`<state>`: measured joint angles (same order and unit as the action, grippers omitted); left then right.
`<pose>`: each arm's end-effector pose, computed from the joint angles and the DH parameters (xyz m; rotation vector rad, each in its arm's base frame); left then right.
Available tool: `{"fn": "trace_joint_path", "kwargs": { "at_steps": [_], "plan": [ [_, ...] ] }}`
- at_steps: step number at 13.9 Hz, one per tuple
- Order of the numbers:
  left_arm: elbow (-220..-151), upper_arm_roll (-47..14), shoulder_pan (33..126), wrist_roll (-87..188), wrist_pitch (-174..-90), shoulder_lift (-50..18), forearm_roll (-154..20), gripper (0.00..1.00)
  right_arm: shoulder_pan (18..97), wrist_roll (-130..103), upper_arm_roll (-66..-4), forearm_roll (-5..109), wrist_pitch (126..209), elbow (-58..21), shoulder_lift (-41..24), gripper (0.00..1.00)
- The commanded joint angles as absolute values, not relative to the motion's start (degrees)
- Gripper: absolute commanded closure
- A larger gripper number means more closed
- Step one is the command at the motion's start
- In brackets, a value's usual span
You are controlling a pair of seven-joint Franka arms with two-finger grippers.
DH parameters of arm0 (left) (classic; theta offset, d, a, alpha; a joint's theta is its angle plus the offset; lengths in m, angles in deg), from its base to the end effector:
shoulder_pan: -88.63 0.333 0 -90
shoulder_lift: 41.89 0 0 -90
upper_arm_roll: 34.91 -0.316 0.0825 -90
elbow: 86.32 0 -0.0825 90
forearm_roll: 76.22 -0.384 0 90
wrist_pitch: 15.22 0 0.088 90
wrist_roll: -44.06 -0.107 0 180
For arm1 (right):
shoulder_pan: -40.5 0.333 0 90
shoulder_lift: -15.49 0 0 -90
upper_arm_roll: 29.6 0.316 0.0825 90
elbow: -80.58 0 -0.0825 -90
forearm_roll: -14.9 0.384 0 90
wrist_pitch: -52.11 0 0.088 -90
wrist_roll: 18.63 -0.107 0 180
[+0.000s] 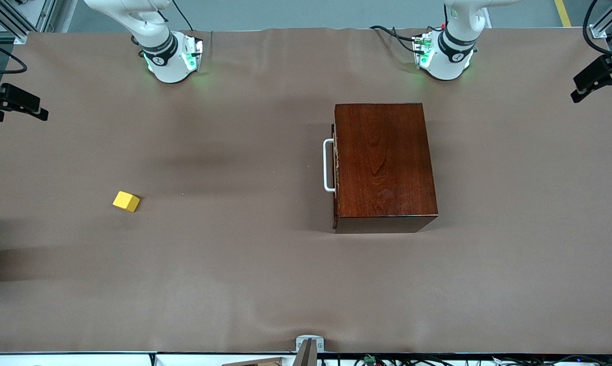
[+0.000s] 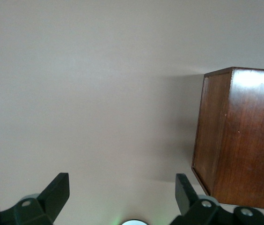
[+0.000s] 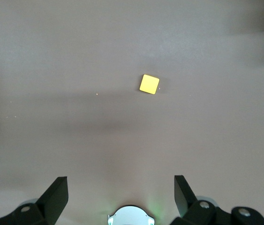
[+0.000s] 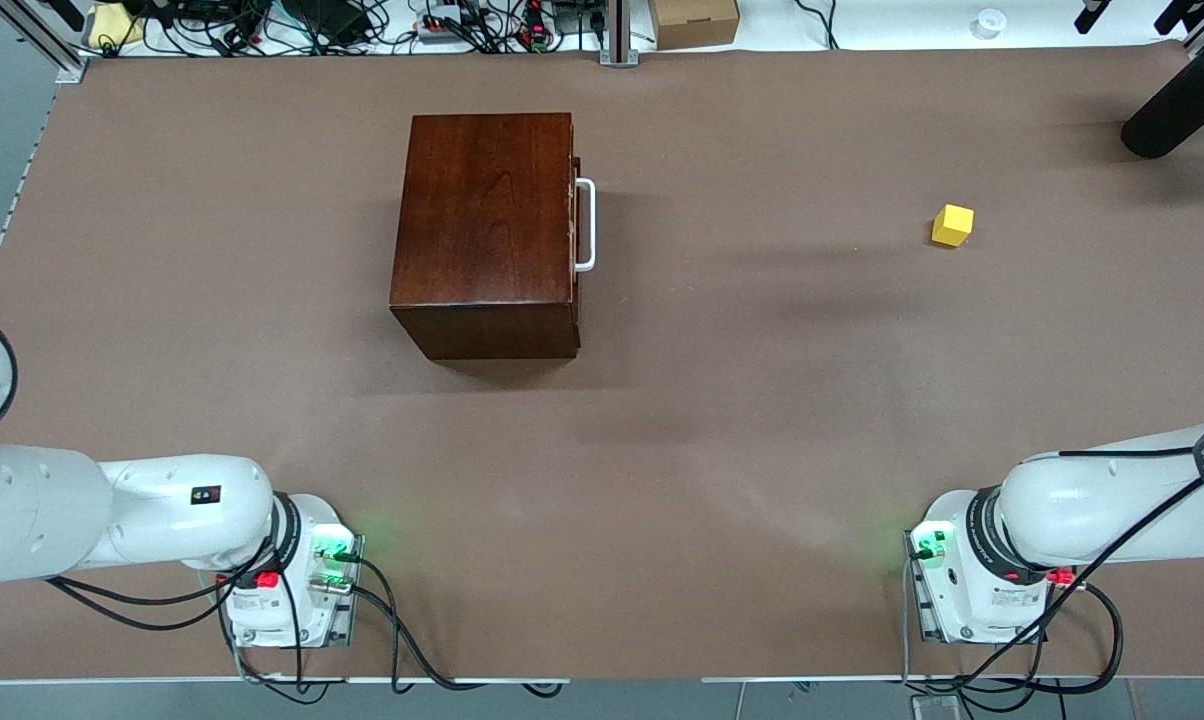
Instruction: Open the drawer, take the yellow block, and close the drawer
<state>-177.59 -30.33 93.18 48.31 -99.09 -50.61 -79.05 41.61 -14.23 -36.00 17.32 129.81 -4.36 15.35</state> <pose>0.4943 0.0017 0.6845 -3.0786 -0.1236 -0.0383 0.5305 -0.0438 0.6466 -3.0833 0.0142 0.1927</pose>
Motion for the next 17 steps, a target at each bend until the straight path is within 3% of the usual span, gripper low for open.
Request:
{"fn": "trace_joint_path", "kwargs": {
  "at_steps": [1,4,17],
  "plan": [
    [-176.4,-29.7,93.6,47.1,-95.4,-51.4,-79.4,0.00,41.1,-13.4,-35.8,17.0,129.8,-5.7,16.9,0.00],
    [-173.8,-30.1,93.7,47.3,-91.7,-51.4,-79.4,0.00,41.1,-13.4,-35.8,17.0,129.5,-5.7,16.9,0.00],
    [-173.6,-27.3,93.1,48.0,-92.2,-49.4,-74.9,0.00,41.6,-13.4,-35.4,17.0,129.7,-5.4,16.8,0.00]
  ]
}}
